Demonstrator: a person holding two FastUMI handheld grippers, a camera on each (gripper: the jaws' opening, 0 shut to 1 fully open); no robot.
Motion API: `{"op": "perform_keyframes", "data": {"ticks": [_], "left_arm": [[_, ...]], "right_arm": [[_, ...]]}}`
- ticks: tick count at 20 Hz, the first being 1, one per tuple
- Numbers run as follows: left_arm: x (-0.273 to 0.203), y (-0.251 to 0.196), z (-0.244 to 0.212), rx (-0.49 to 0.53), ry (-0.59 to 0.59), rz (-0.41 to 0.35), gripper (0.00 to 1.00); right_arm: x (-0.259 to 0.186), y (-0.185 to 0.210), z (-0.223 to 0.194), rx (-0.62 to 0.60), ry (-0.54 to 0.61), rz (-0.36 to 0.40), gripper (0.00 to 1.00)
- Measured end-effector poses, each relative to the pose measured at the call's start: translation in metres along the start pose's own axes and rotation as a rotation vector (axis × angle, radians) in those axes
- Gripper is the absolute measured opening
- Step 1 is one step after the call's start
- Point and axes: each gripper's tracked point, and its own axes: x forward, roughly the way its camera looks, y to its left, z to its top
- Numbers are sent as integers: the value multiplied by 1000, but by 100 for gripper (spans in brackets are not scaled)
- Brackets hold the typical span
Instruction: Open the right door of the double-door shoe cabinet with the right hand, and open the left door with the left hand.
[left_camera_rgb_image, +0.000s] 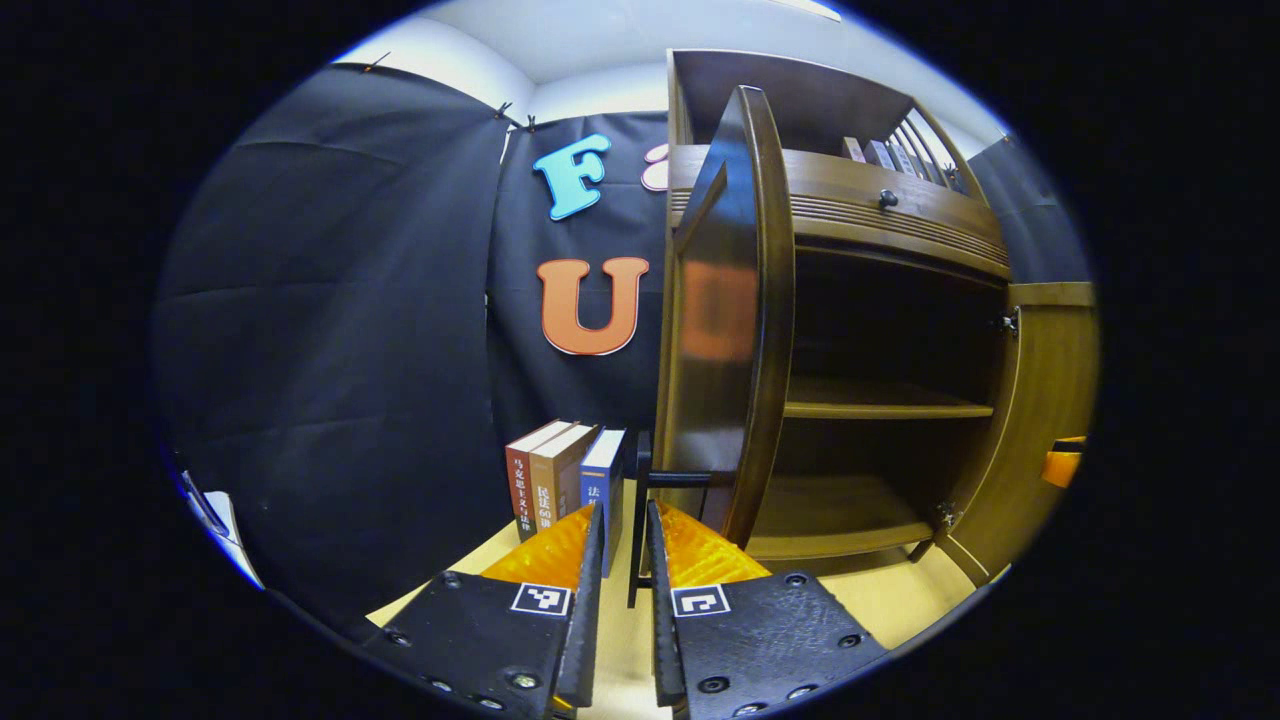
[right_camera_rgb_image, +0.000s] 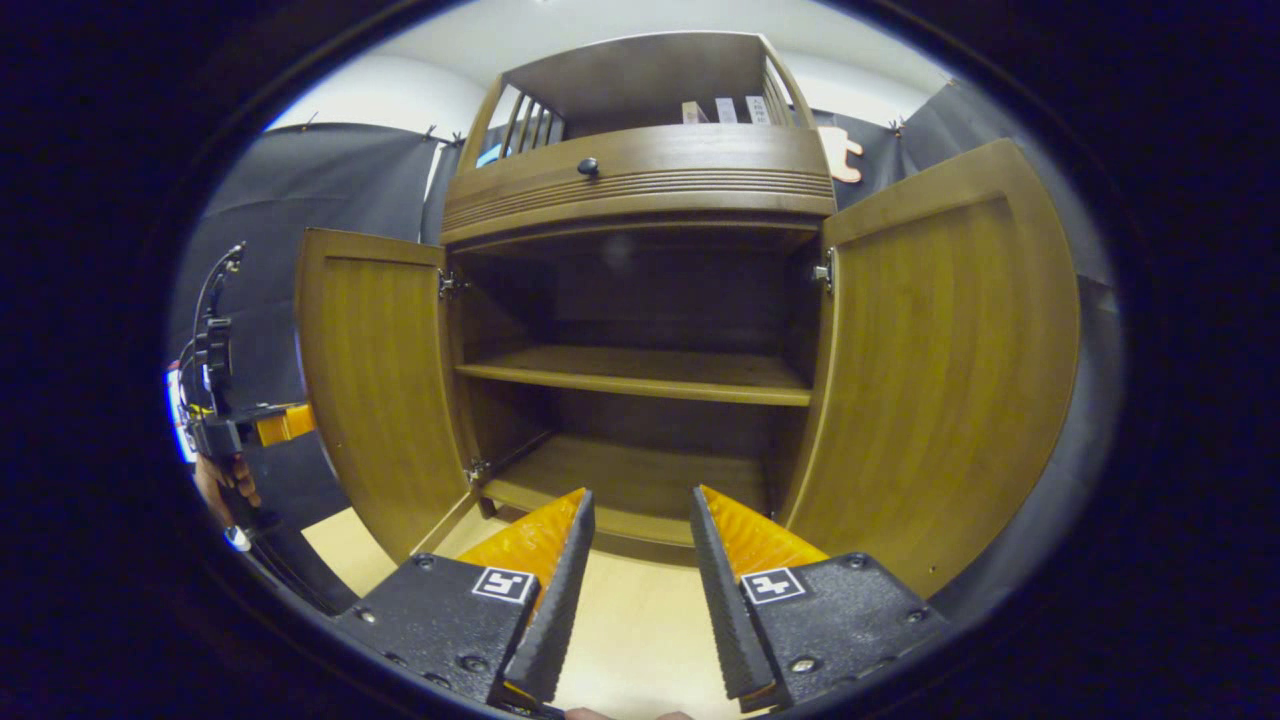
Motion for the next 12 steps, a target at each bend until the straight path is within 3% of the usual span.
{"op": "perform_keyframes", "data": {"ticks": [8,10,12], "left_arm": [[-5,32,-1,-1,19,40,23],[-10,43,-6,-65,40,65,22],[-12,57,-7,-114,37,106,23]], "right_arm": [[6,6,6,-3,-6,-18,66],[8,8,3,9,4,-7,69],[8,9,3,11,5,-5,66]]}}
